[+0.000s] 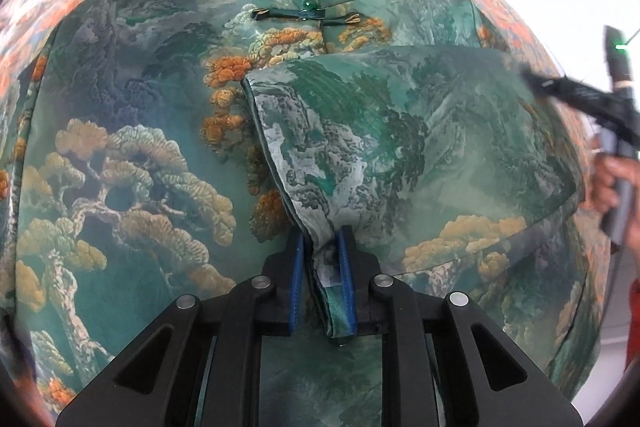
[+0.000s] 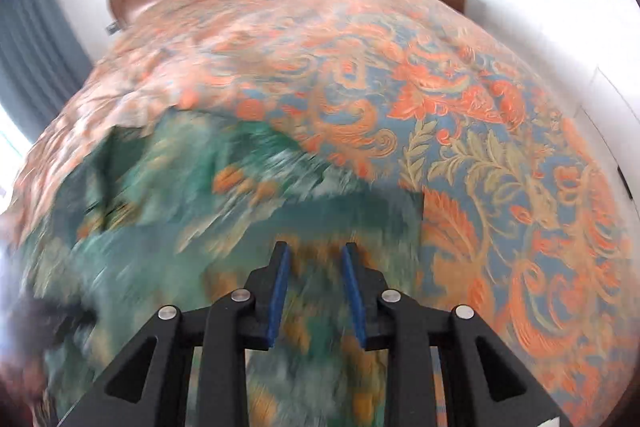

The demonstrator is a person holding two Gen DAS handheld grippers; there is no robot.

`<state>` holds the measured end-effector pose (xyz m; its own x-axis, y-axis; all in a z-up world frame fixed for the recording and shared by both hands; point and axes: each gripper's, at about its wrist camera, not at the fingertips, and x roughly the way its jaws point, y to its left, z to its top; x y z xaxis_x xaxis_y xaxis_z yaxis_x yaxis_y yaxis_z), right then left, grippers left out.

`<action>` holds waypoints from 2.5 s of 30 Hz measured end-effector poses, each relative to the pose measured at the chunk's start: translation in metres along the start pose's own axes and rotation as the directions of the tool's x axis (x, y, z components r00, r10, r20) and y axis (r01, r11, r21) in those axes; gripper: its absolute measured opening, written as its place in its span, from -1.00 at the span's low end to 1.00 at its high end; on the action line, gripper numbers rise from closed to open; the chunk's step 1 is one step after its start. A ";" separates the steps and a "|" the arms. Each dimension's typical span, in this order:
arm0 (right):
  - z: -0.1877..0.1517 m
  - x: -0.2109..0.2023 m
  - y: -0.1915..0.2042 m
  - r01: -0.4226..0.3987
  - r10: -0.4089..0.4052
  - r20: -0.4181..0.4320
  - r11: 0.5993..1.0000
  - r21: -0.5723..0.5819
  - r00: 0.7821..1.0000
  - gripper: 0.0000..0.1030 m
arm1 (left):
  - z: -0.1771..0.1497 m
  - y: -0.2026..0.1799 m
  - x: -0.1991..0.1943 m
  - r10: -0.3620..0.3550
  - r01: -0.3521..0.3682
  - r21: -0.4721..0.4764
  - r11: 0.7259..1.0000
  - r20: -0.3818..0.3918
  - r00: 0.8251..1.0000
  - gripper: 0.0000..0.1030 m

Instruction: Fold large clothes

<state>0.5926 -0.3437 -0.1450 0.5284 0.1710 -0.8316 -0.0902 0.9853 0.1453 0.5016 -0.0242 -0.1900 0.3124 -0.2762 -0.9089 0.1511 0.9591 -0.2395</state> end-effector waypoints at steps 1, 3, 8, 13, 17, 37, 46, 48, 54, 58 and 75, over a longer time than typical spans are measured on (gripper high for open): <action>0.000 0.014 0.000 0.000 0.001 -0.030 1.000 0.014 1.000 -0.47 | 0.000 0.003 0.001 -0.001 0.001 0.000 1.000 0.000 1.000 -0.65; -0.007 0.048 0.001 0.014 -0.010 -0.110 0.999 0.039 0.994 -0.47 | -0.003 0.008 0.002 0.001 -0.001 0.005 1.000 0.001 1.000 -0.64; -0.021 0.020 0.015 0.063 -0.063 -0.002 0.998 0.006 0.998 -0.44 | -0.005 0.012 0.005 -0.011 0.011 0.005 1.000 0.010 1.000 -0.63; -0.068 -0.042 0.059 -0.039 0.048 0.069 0.991 -0.127 0.996 -0.42 | -0.010 0.017 0.000 -0.007 0.008 -0.029 1.000 0.026 1.000 -0.57; -0.111 -0.023 0.087 -0.037 0.028 -0.044 0.979 -0.201 0.999 -0.40 | -0.025 0.016 -0.026 0.025 -0.023 -0.052 0.998 0.054 0.998 0.26; -0.285 -0.185 0.141 -0.091 0.110 0.151 0.988 -0.127 0.982 0.16 | -0.212 0.137 -0.186 0.254 -0.200 -0.219 0.955 0.257 0.932 0.79; -0.322 -0.201 0.159 -0.108 0.126 0.128 0.984 -0.139 0.984 0.16 | -0.265 0.226 -0.212 0.297 -0.054 -0.570 0.820 0.343 0.891 0.86; -0.324 -0.204 0.165 -0.103 0.126 0.131 0.981 -0.166 0.983 0.16 | -0.275 0.248 -0.209 0.327 -0.026 -0.657 0.753 0.339 0.882 0.86; -0.329 -0.205 0.171 -0.146 0.166 0.112 0.975 -0.165 0.980 0.16 | -0.287 0.301 -0.204 0.411 0.034 -0.817 0.576 0.325 0.852 0.86; -0.336 -0.204 0.174 -0.161 0.178 0.089 0.972 -0.173 0.980 0.16 | -0.275 0.334 -0.206 0.437 0.075 -0.855 0.513 0.335 0.835 0.82; -0.344 -0.210 0.182 -0.224 0.243 0.096 0.960 -0.169 0.965 0.16 | -0.151 0.150 -0.263 0.681 -0.391 -0.572 0.721 0.480 0.553 -0.80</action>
<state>0.1752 -0.1998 -0.1280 0.5693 0.4040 -0.7160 -0.3477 0.9075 0.2356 0.3003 0.2015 -0.0387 0.7260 0.4705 -0.5017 -0.5498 0.8352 -0.0125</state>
